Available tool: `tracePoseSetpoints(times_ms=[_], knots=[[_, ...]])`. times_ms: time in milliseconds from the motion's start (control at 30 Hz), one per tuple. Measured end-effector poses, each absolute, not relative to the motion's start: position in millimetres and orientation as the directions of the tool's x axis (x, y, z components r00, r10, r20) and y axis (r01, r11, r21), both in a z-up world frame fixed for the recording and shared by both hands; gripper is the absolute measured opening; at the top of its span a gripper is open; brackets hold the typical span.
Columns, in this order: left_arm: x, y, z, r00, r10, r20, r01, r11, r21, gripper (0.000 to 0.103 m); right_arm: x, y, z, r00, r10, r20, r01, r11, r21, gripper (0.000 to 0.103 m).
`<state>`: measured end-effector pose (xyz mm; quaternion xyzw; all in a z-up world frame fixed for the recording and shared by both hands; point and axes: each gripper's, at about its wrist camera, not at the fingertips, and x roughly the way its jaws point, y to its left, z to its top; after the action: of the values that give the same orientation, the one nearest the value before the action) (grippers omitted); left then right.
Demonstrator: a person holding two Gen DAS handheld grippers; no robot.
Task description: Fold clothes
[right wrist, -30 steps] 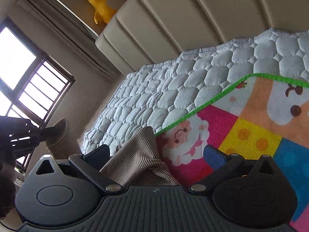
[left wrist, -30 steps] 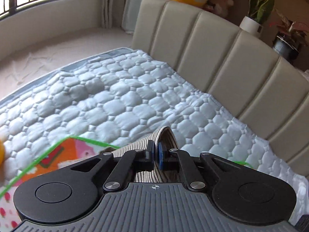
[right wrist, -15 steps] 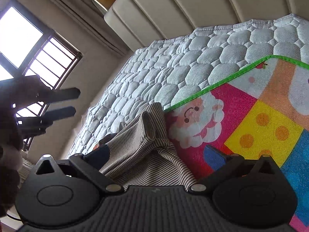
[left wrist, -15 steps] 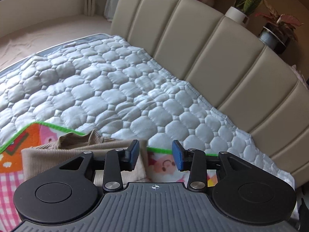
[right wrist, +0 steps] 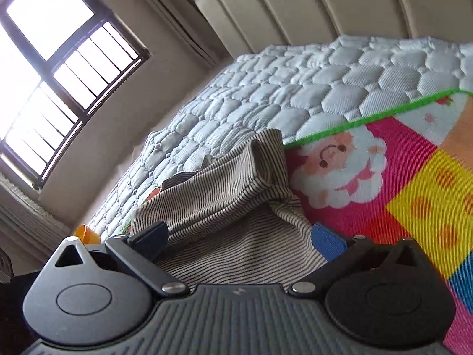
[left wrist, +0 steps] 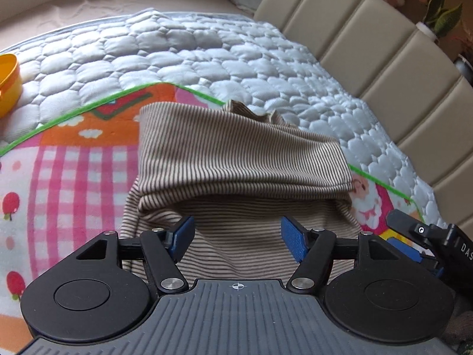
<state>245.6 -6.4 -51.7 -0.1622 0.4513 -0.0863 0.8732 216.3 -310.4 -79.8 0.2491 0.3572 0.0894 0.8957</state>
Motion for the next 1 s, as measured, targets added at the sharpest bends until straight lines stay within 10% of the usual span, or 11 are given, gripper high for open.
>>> tracePoseSetpoints(times_ms=[300,433,600,733,833,1000], knots=[[267,20,-68,0.631,-0.354,-0.69,0.126,0.925,-0.358,0.068,256,-271,-70,0.759,0.267,-0.593,-0.173,0.962,0.212,0.103],[296,43,-65,0.611,-0.407,-0.679,0.198,0.909,-0.366,0.052,298,-248,-63,0.777,0.258,-0.574,-0.291,0.956,0.037,0.049],[313,46,-82,0.578,-0.389,-0.717,0.244,0.921,-0.303,0.047,337,-246,-114,0.694,0.185,-0.696,-0.305,0.951,-0.052,0.034],[321,62,-103,0.557,-0.312,-0.77,0.21,0.95,-0.232,0.042,329,-271,-97,0.713,0.224,-0.664,-0.289,0.957,0.012,0.038],[324,86,-96,0.548,-0.39,-0.74,0.163,0.918,-0.362,0.05,328,-307,-77,0.712,0.281,-0.644,-0.235,0.959,0.159,0.073],[349,91,-106,0.48,-0.485,-0.731,0.108,0.86,-0.499,0.061,361,-340,-100,0.636,0.374,-0.675,-0.167,0.921,0.353,0.065]])
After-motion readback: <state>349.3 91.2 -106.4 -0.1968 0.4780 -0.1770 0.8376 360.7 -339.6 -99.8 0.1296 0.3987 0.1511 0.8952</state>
